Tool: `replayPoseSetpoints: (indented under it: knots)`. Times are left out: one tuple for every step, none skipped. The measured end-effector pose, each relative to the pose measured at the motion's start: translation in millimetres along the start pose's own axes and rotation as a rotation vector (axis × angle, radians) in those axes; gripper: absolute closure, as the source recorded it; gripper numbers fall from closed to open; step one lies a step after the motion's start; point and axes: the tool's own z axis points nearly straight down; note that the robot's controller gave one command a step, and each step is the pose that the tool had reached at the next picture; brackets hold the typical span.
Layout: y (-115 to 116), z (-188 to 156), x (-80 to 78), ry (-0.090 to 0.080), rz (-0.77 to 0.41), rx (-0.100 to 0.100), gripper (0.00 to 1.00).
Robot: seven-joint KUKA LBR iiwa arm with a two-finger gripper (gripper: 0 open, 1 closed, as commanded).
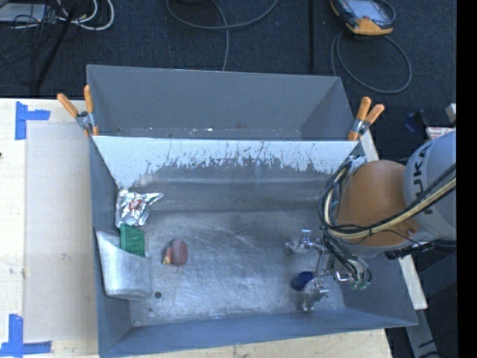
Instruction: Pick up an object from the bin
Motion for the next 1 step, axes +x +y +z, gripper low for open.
replayPoseSetpoints:
  knots:
    - [0.2, -5.4, -0.7, 0.003, -0.003, 0.002, 1.00]
